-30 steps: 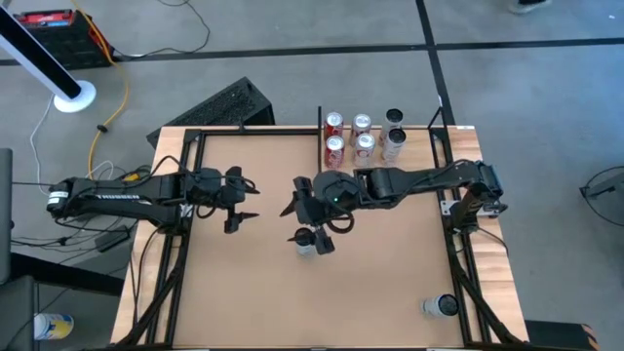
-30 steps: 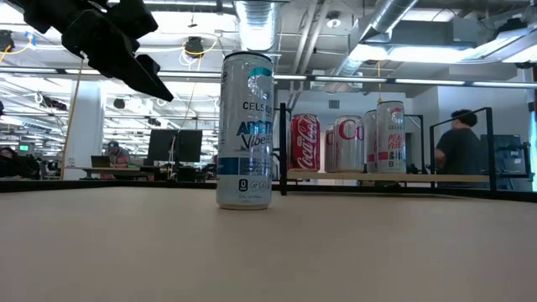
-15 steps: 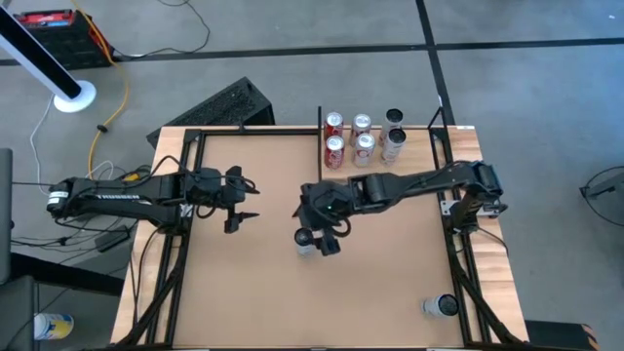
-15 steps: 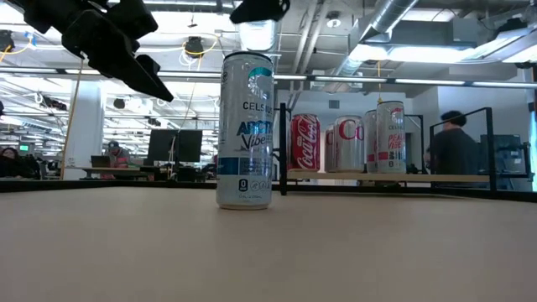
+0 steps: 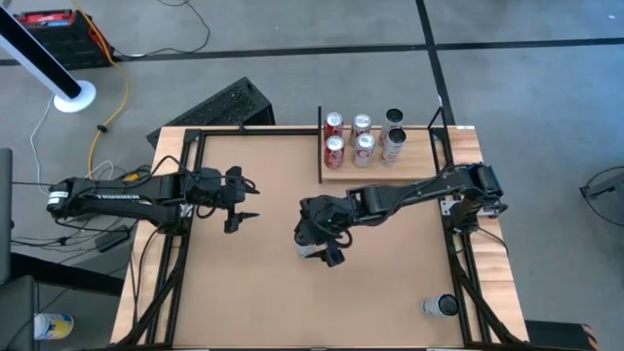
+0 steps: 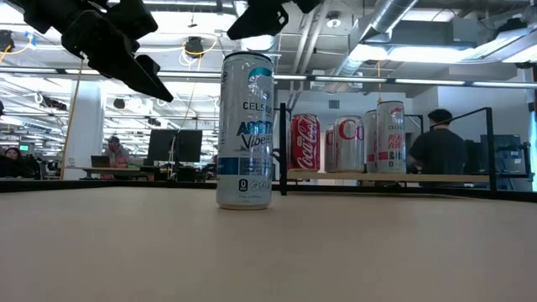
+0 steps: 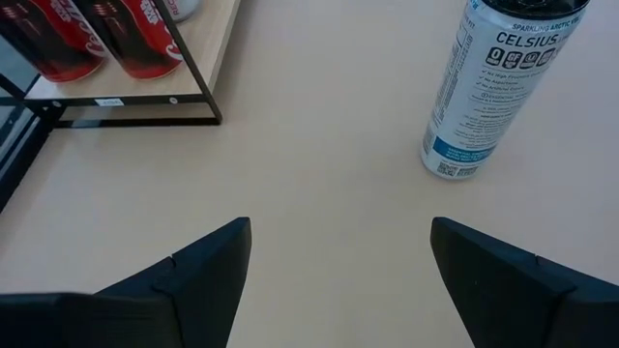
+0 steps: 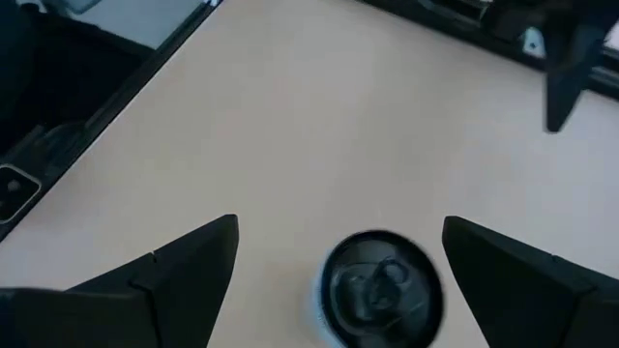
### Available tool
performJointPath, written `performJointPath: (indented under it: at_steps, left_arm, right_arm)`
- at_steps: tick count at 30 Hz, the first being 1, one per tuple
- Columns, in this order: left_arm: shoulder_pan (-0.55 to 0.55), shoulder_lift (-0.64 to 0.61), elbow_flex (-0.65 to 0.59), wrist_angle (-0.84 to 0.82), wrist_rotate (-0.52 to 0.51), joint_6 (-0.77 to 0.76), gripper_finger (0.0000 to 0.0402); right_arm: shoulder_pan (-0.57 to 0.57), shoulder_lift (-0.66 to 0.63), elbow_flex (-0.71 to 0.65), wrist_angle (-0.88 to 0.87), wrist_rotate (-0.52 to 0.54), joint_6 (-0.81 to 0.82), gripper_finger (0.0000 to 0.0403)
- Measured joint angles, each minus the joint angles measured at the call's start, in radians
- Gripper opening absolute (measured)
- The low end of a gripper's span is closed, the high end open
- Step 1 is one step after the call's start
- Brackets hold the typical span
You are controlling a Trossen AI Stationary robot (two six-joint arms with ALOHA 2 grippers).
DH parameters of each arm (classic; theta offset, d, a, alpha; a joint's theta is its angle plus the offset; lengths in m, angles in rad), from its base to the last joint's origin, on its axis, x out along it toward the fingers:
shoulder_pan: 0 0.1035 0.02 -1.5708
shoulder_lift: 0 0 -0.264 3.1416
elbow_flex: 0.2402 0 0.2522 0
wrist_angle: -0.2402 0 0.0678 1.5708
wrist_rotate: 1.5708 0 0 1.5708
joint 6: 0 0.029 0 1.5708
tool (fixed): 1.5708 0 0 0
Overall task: Place canned beverage on shelf
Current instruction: Put the left blue white soda can on the shelf
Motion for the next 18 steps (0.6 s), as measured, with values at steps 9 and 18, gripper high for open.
performJointPath:
  at_steps: [9, 18]
  left_arm:
    - [0.0, 0.0, 0.0, 0.0, 0.0, 0.0, 0.0304]
    - [0.0, 0.0, 0.0, 0.0, 0.0, 0.0, 0.0304]
  right_arm:
    - [-0.022, 0.0, -0.037, 0.044, -0.049, -0.002, 0.0388]
    - [-0.03, 0.0, -0.038, 0.054, -0.051, -0.005, 0.0388]
